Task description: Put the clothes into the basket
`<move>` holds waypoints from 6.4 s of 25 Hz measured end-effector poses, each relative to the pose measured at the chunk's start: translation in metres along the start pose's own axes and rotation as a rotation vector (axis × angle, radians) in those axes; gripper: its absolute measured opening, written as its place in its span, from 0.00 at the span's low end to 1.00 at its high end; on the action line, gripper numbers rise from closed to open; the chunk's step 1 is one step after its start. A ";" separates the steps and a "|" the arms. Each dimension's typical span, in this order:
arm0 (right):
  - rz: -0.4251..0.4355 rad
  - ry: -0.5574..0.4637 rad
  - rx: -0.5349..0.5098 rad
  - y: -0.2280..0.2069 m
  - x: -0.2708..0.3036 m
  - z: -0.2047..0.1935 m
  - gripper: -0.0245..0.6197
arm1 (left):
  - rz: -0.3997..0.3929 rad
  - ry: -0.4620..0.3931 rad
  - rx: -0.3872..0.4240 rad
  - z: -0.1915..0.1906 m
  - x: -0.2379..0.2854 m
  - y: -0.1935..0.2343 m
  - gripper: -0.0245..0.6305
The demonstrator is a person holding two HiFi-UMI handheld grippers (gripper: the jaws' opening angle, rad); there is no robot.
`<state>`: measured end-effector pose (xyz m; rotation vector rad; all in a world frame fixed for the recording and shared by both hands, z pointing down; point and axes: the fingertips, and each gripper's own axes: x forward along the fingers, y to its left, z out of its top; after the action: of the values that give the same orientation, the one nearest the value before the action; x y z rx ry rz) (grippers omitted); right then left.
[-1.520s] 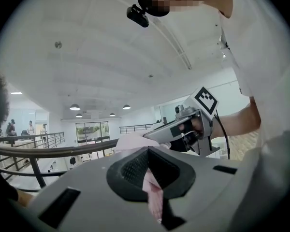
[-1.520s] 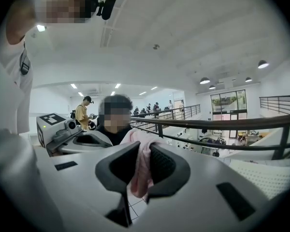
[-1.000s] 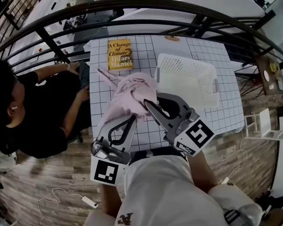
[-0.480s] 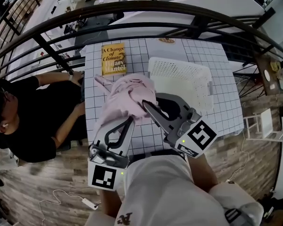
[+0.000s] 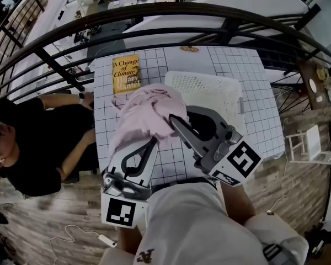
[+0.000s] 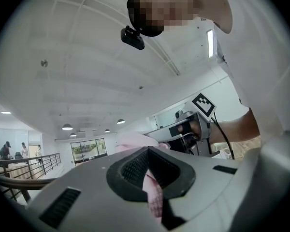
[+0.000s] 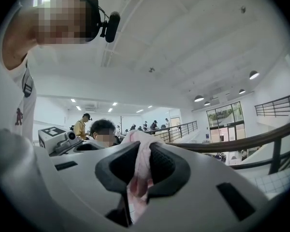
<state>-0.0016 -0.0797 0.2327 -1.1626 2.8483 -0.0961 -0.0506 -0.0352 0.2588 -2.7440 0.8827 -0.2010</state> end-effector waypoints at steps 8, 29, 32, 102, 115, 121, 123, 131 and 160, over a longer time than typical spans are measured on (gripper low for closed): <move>-0.046 -0.027 0.003 -0.024 -0.014 0.005 0.13 | -0.037 -0.029 0.010 0.006 0.024 -0.006 0.04; -0.191 -0.073 -0.004 -0.097 -0.063 0.019 0.13 | -0.153 -0.069 0.011 0.014 0.091 -0.028 0.04; -0.214 -0.057 -0.012 -0.107 -0.071 0.013 0.13 | -0.174 -0.061 0.009 0.010 0.101 -0.034 0.04; -0.269 0.582 0.130 -0.202 -0.122 -0.227 0.14 | -0.365 0.230 -0.142 -0.133 0.231 -0.108 0.04; -0.224 0.688 0.084 -0.196 -0.115 -0.249 0.17 | -0.363 0.258 -0.154 -0.143 0.234 -0.106 0.04; -0.212 0.725 0.044 -0.194 -0.112 -0.253 0.19 | -0.366 0.265 -0.155 -0.146 0.236 -0.105 0.04; -0.215 0.750 0.021 -0.194 -0.112 -0.254 0.20 | -0.367 0.266 -0.156 -0.147 0.235 -0.105 0.04; -0.201 0.809 -0.028 -0.189 -0.111 -0.258 0.25 | -0.366 0.272 -0.161 -0.150 0.233 -0.103 0.04; -0.171 0.940 -0.160 -0.179 -0.124 -0.260 0.50 | -0.371 0.266 -0.163 -0.146 0.227 -0.107 0.04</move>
<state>0.1899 -0.1112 0.5105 -1.7631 3.5571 -0.5725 0.1616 -0.1135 0.4407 -3.0642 0.4518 -0.5979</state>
